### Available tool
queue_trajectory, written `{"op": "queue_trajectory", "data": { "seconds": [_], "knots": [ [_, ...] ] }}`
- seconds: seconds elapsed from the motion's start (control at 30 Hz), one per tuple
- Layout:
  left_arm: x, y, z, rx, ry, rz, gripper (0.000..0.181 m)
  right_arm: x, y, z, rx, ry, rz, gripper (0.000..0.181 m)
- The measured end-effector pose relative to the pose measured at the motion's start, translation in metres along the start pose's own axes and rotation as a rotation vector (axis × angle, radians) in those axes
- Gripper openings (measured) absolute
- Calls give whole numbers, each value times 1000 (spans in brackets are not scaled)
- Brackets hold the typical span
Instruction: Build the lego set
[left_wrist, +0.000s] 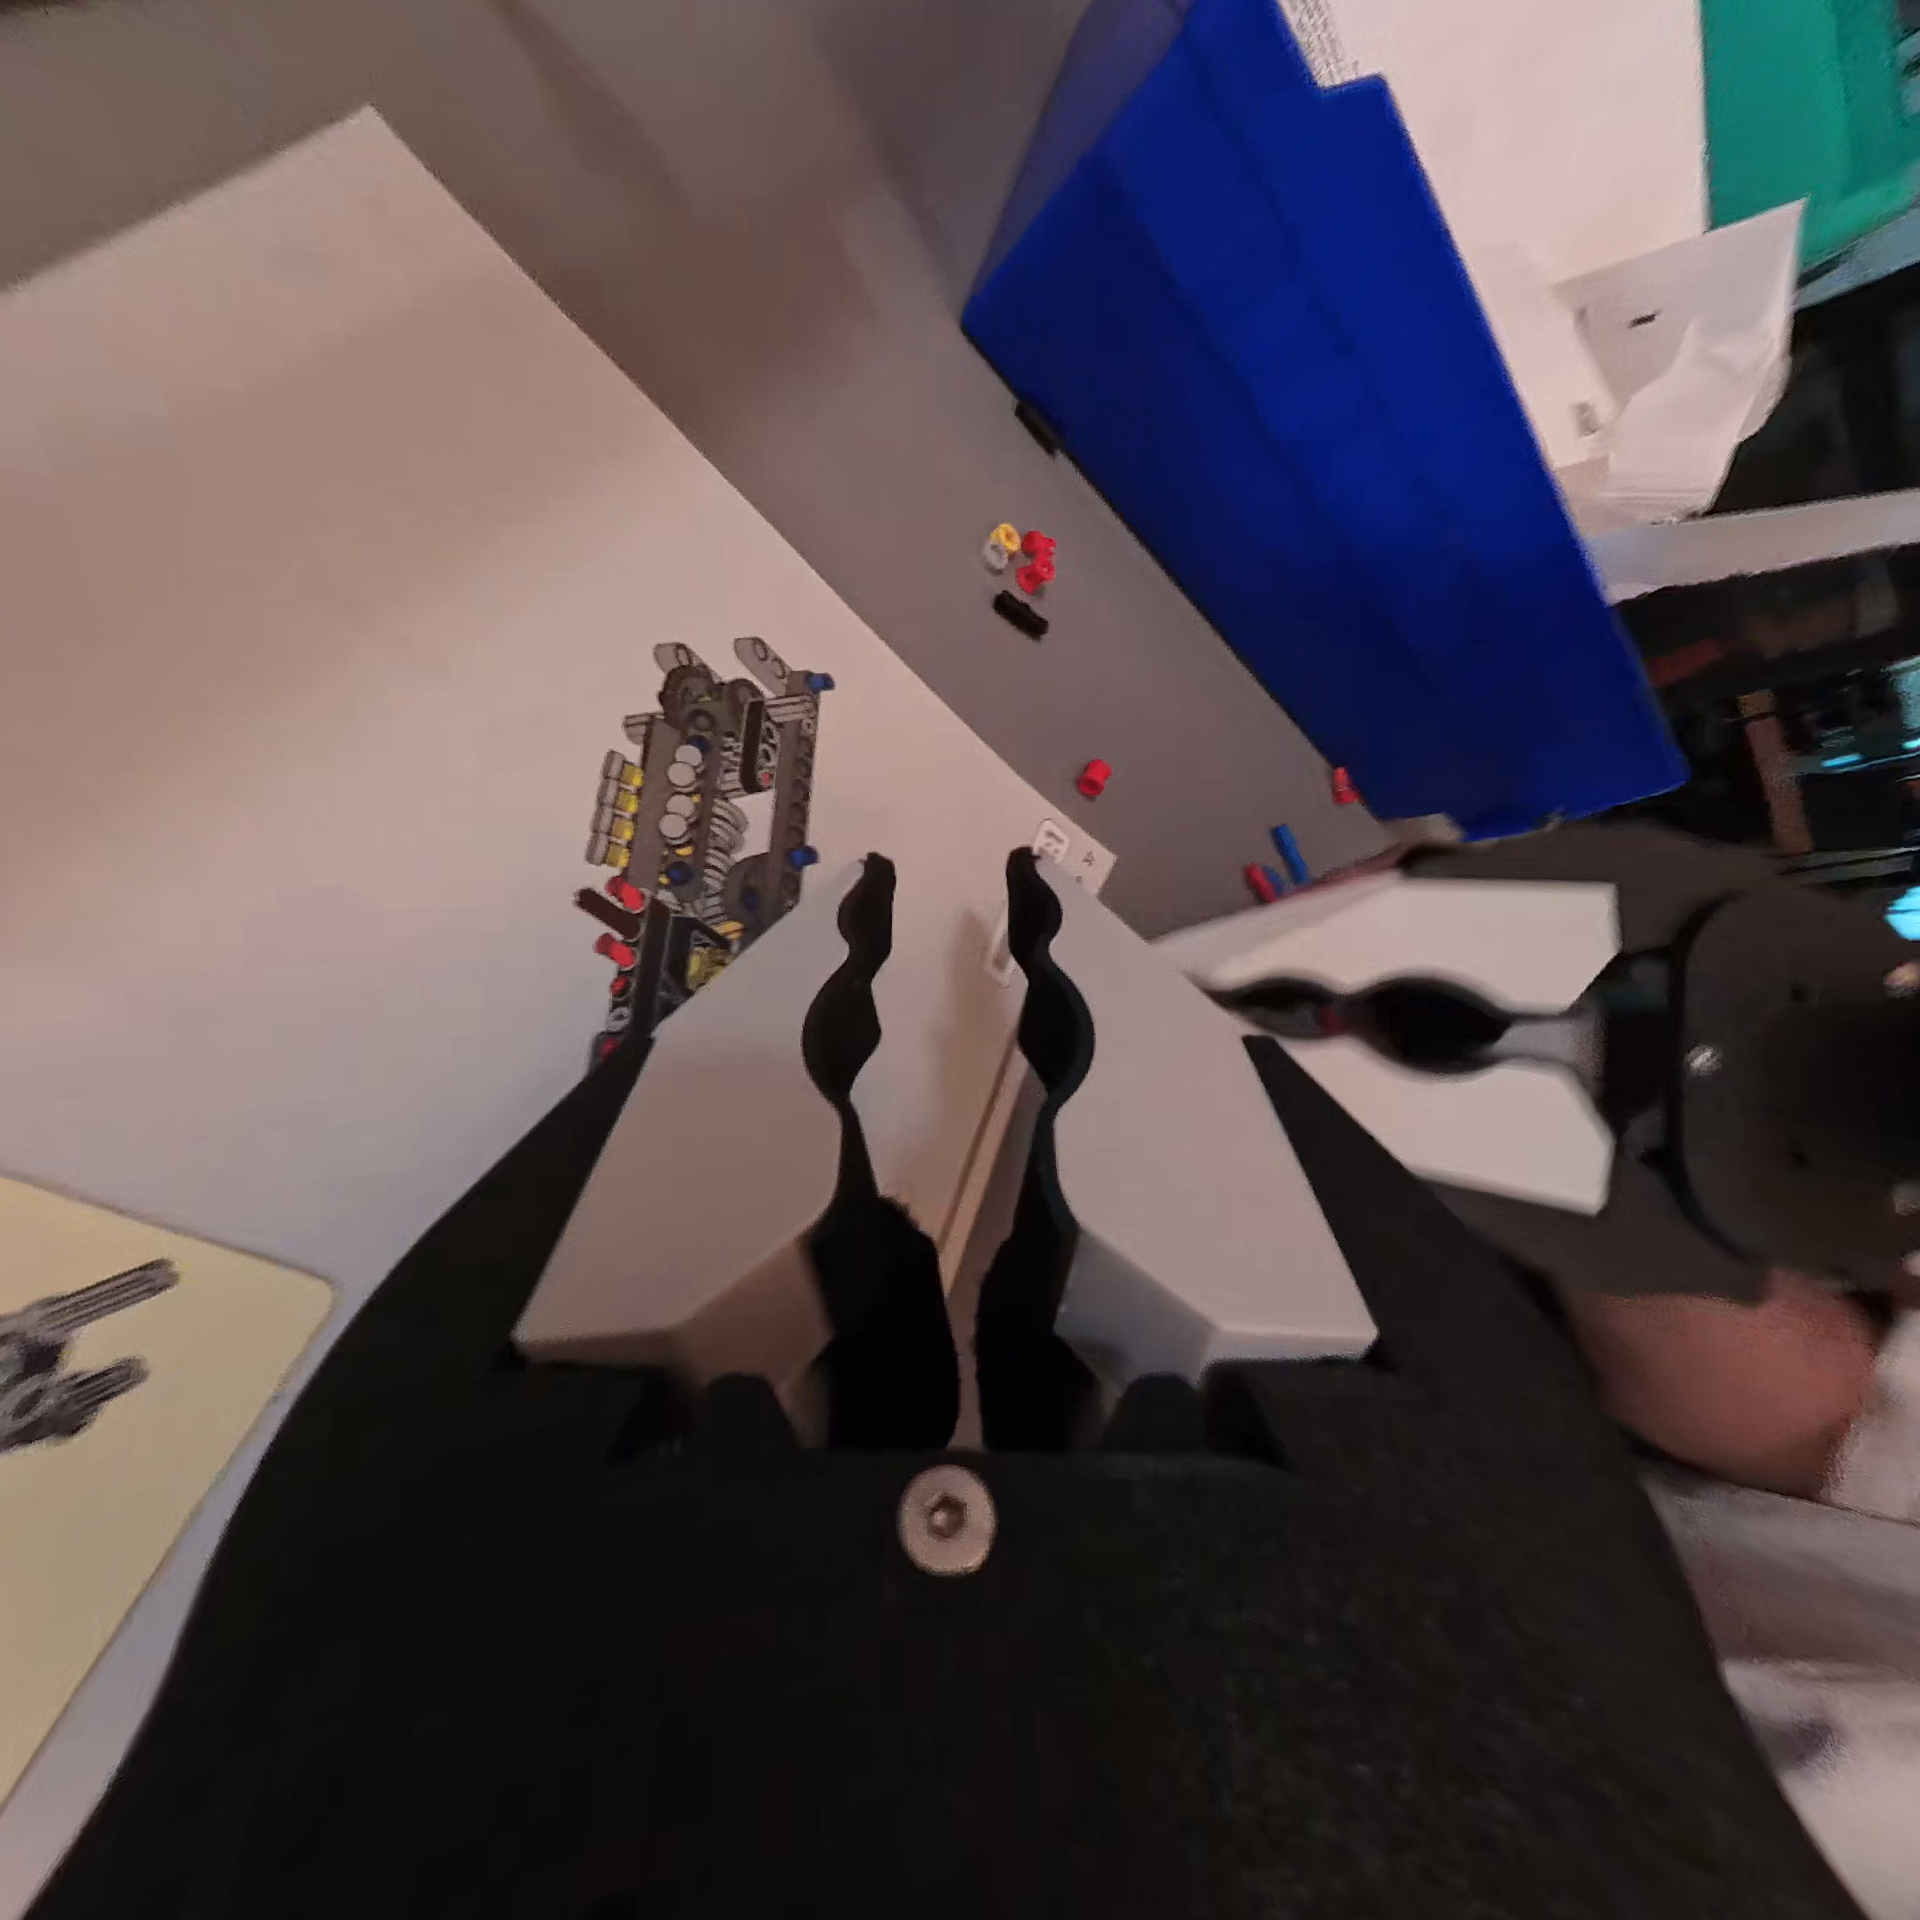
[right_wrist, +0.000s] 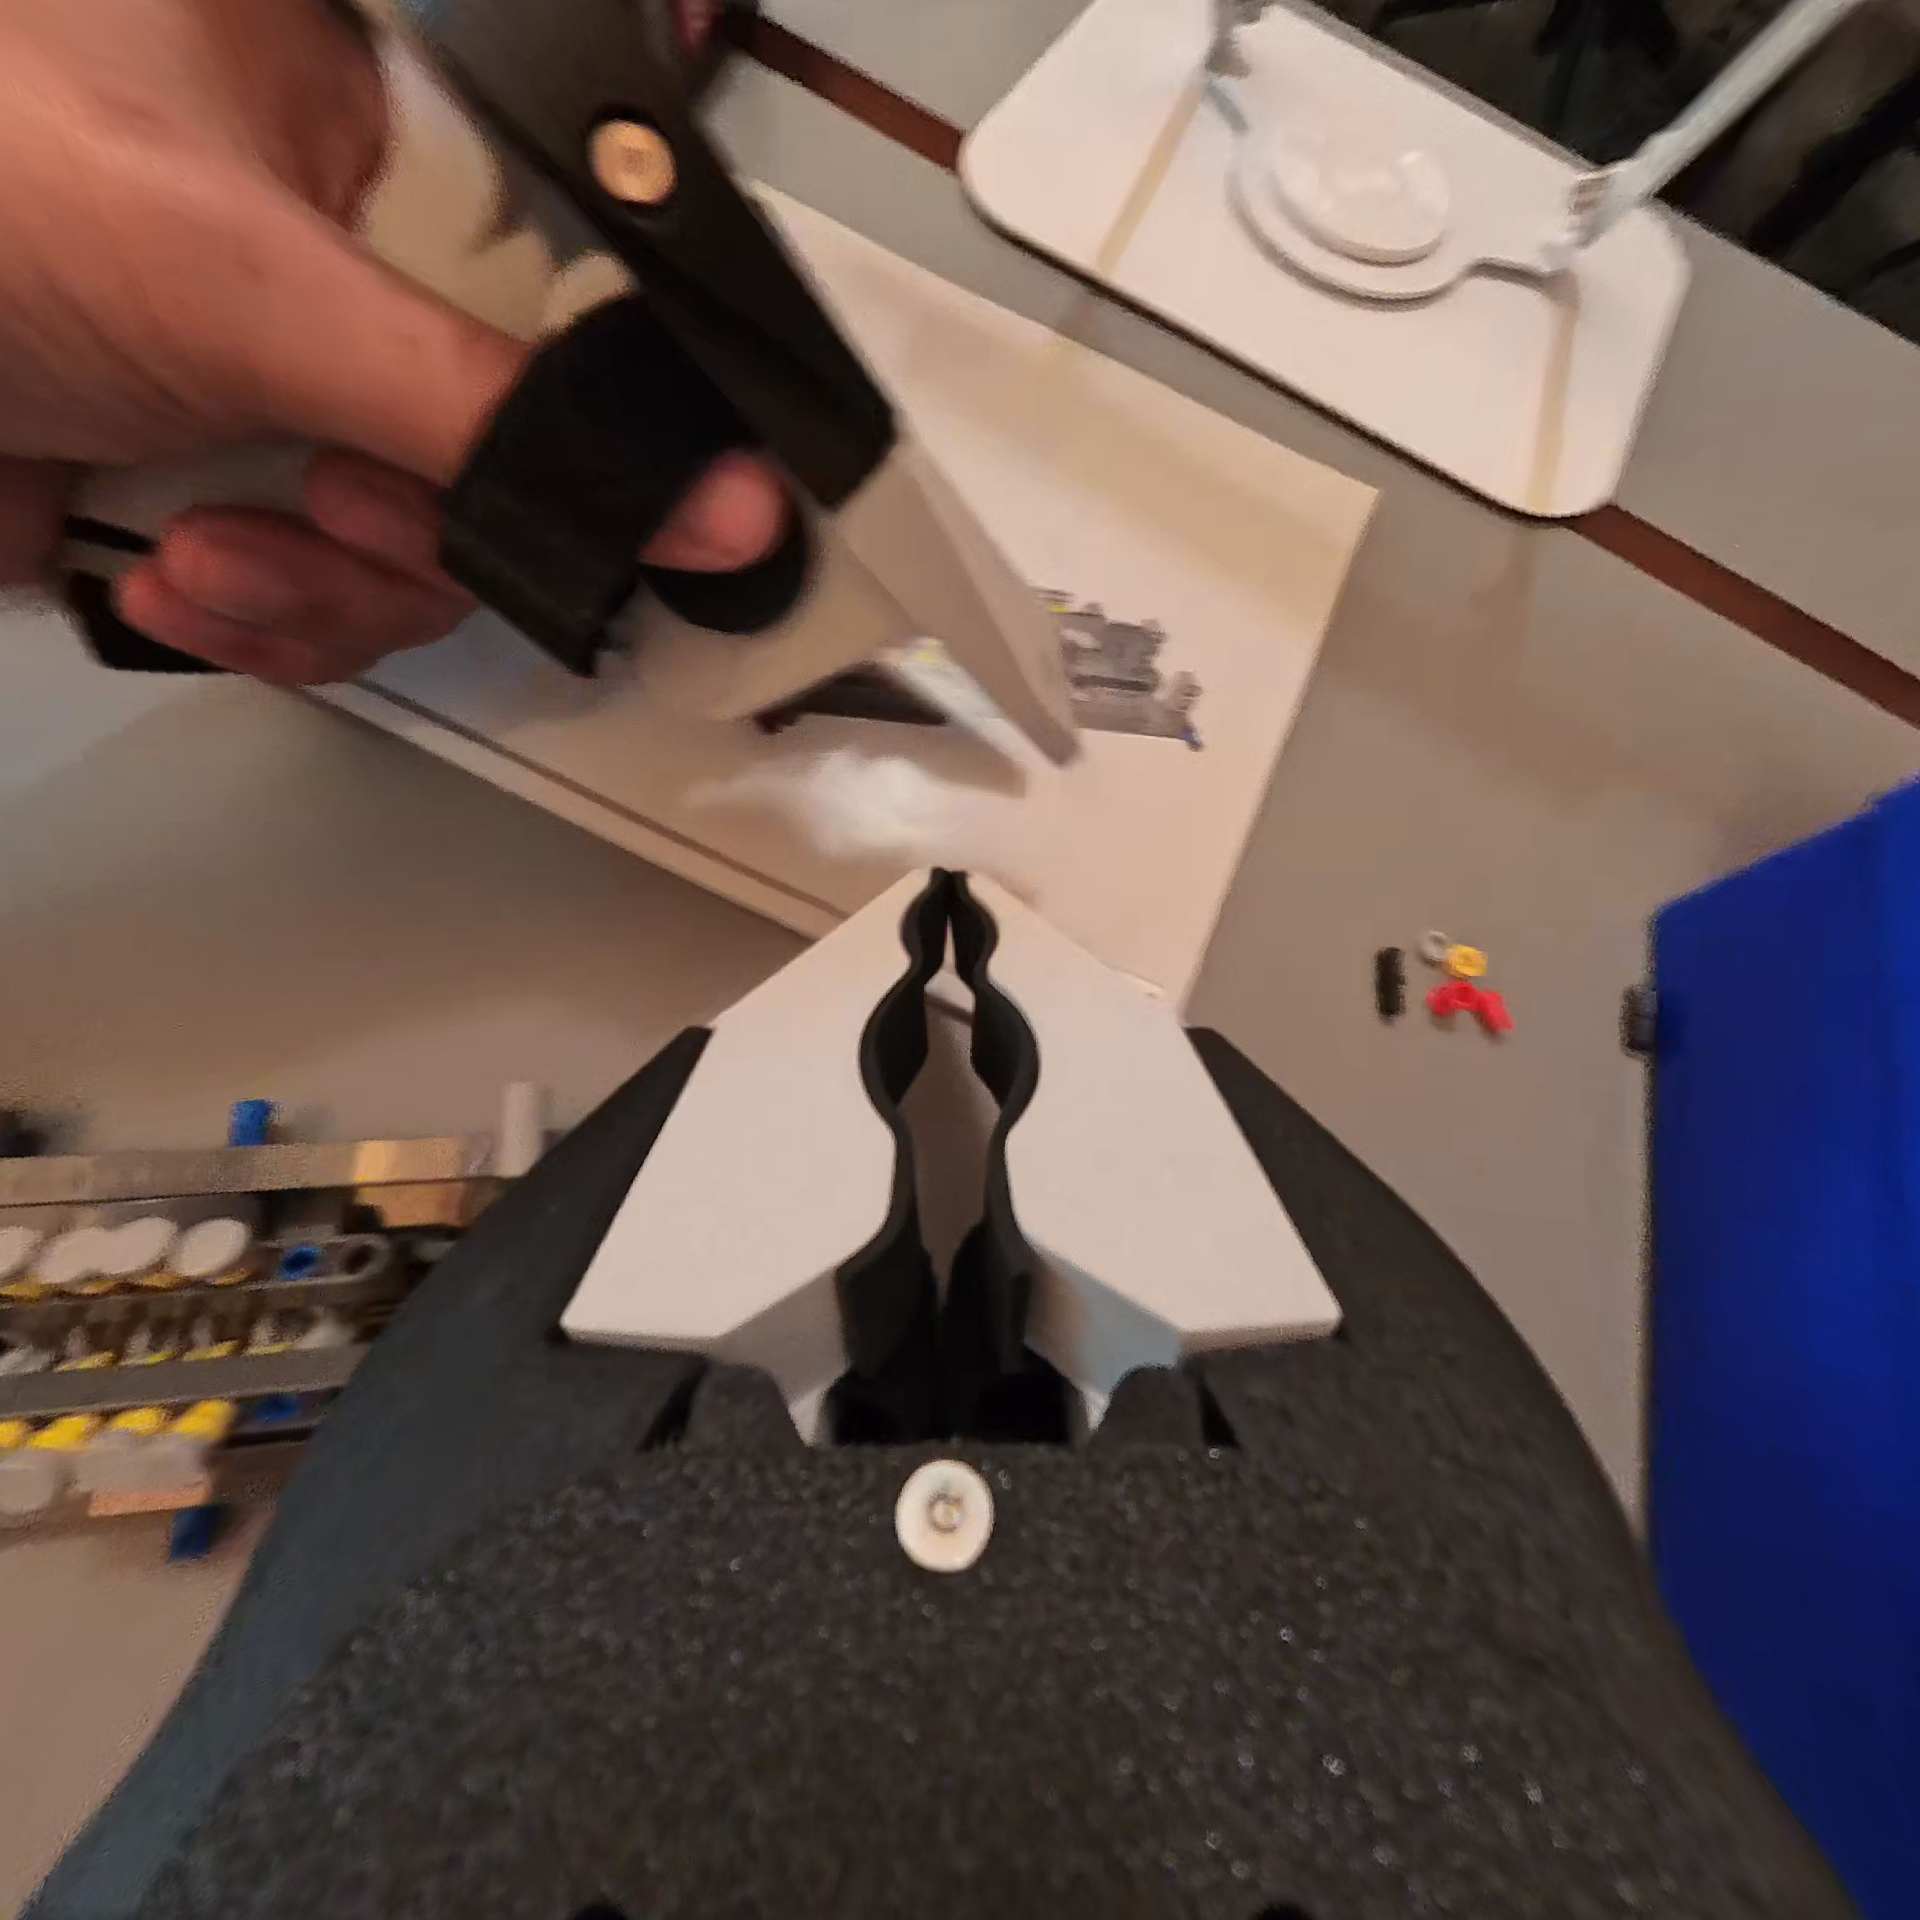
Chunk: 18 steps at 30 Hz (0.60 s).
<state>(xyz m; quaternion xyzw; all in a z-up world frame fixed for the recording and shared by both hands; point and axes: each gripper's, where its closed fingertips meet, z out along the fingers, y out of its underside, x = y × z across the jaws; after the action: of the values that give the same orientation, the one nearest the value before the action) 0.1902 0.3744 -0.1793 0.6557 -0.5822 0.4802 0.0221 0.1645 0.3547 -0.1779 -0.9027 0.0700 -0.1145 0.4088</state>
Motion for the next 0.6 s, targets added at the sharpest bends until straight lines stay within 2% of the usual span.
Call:
{"op": "queue_trajectory", "data": {
  "seconds": [0.07, 0.17, 0.23, 0.33, 0.43, 0.6],
  "knots": [
    [-12, 3, -8, -26, -145, 142, 21, 22, 6, -6, 2, 63, 19, 4],
    [-34, 14, -26, -113, -370, 381, 25, 30, 32, 3, -110, 35, 92, 46],
    [-45, 25, -34, -178, -455, 447, 27, 28, 31, 6, -94, -16, 194, 48],
    [-46, 31, -39, -188, -479, 461, 27, 26, 32, 10, -130, -53, 276, 45],
    [-46, 30, -39, -165, -494, 465, 26, 32, 34, 9, -145, -7, 285, 34],
    [-46, 31, -38, -121, -518, 459, 23, 43, 27, -1, -146, 178, 93, 3]
  ]
}}
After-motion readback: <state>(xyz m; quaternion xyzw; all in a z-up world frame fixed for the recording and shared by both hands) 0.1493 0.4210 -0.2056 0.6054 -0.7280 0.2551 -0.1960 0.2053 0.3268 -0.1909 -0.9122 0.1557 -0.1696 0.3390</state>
